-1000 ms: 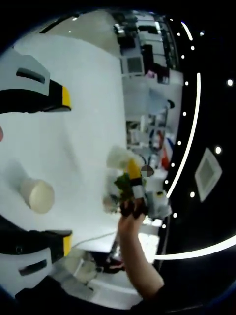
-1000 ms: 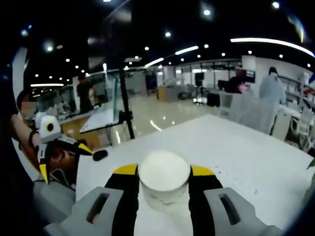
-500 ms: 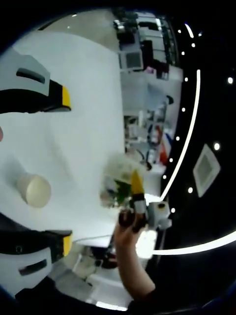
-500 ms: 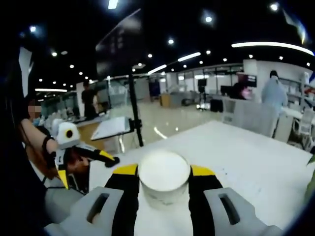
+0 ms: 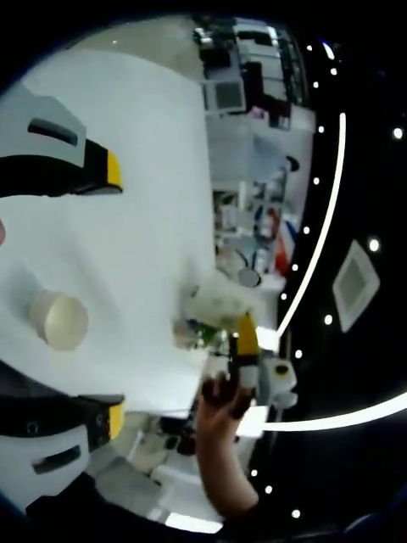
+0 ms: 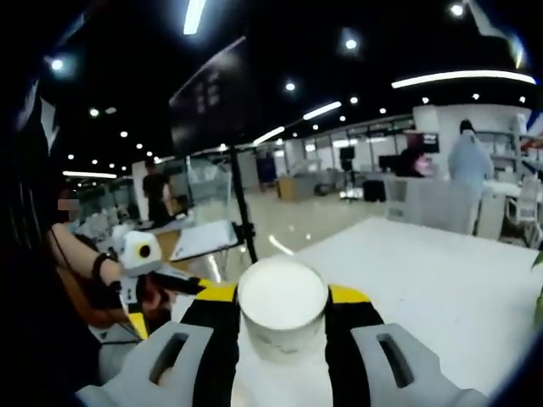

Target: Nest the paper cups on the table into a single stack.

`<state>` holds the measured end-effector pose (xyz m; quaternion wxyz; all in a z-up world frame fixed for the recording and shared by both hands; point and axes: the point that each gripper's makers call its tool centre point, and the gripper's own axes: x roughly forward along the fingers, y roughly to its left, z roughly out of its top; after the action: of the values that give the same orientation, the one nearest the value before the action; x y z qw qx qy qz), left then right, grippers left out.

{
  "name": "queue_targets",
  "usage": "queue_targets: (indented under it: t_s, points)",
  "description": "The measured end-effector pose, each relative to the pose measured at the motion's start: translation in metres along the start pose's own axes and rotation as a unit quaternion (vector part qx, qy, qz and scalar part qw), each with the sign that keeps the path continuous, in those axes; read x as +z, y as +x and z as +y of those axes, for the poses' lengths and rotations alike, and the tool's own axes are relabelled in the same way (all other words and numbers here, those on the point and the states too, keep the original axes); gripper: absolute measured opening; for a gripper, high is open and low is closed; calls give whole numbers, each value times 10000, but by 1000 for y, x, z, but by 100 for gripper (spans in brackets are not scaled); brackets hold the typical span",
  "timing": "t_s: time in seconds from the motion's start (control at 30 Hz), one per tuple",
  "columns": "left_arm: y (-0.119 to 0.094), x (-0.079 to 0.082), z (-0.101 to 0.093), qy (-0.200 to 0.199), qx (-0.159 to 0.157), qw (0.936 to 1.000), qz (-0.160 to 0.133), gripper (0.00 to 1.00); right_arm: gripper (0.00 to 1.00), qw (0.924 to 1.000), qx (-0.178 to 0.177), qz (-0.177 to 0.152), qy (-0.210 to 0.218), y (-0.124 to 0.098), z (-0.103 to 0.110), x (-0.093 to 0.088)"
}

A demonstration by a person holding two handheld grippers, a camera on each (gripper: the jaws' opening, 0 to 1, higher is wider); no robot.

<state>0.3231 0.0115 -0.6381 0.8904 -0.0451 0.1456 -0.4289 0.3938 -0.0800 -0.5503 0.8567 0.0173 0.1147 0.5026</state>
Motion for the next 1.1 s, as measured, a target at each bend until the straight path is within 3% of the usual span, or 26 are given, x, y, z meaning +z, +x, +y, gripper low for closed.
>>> queue_targets:
  t_s: [0.13,0.47,0.77,1.1]
  points:
    - [-2,0,0,92,11,10000,3,96,36,9999,32,-75,84,-1,10,-4]
    - [-3,1,-6,-169,-81,9998,-88,95,36,9993,124,-144,328,-2,27,-19]
    - [5,9,-22,-691,-462,9963,-242,82,36,9976,238,-238,601,7,34,-20]
    - [12,11,-39,-874,-754,9929,-273,75,36,9958,425,-201,790,18,53,-32]
